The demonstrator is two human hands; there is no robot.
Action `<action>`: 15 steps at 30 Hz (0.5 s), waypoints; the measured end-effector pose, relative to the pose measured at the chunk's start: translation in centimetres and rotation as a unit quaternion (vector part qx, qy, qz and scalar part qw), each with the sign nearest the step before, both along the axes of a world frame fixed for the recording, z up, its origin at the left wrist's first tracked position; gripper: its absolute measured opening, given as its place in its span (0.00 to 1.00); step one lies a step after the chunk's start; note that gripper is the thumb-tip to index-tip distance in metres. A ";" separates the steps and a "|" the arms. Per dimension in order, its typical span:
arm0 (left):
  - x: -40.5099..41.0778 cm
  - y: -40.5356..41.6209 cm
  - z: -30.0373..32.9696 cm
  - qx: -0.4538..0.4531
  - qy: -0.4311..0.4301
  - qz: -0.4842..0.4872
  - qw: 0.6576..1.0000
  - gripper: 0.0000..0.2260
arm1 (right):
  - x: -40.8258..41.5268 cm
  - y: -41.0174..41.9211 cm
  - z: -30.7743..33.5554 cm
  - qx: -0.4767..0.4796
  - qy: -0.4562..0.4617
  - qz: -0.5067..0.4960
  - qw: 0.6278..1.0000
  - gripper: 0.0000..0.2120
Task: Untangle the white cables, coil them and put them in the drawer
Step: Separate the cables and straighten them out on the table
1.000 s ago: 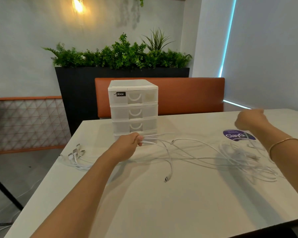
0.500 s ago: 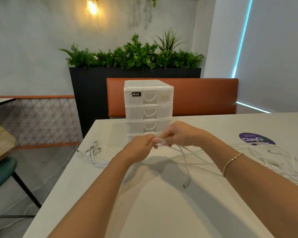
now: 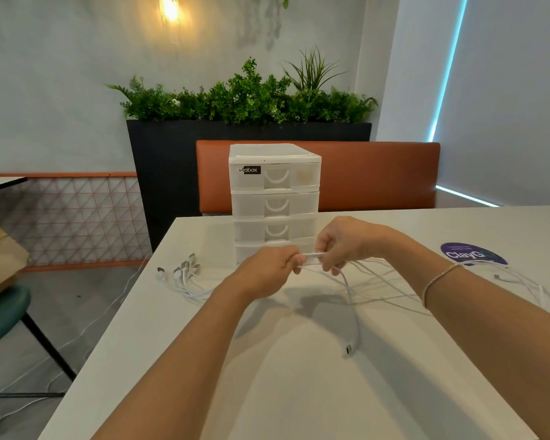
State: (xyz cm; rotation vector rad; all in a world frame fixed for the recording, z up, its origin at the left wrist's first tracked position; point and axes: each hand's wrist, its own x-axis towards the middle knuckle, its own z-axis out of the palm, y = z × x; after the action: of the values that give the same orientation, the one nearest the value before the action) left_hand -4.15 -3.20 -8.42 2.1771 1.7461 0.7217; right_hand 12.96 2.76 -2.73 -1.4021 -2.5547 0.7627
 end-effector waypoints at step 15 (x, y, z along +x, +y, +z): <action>-0.5 0.4 -0.7 -0.011 -0.018 0.001 1.000 0.15 | 9.9 3.6 1.1 0.120 -0.262 -0.045 0.957 0.10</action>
State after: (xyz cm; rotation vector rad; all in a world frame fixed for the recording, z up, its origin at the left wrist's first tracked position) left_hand -4.63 -2.75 -9.10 2.1358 1.7292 0.7353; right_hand 22.81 6.37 -1.64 -1.8061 -2.7935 0.0530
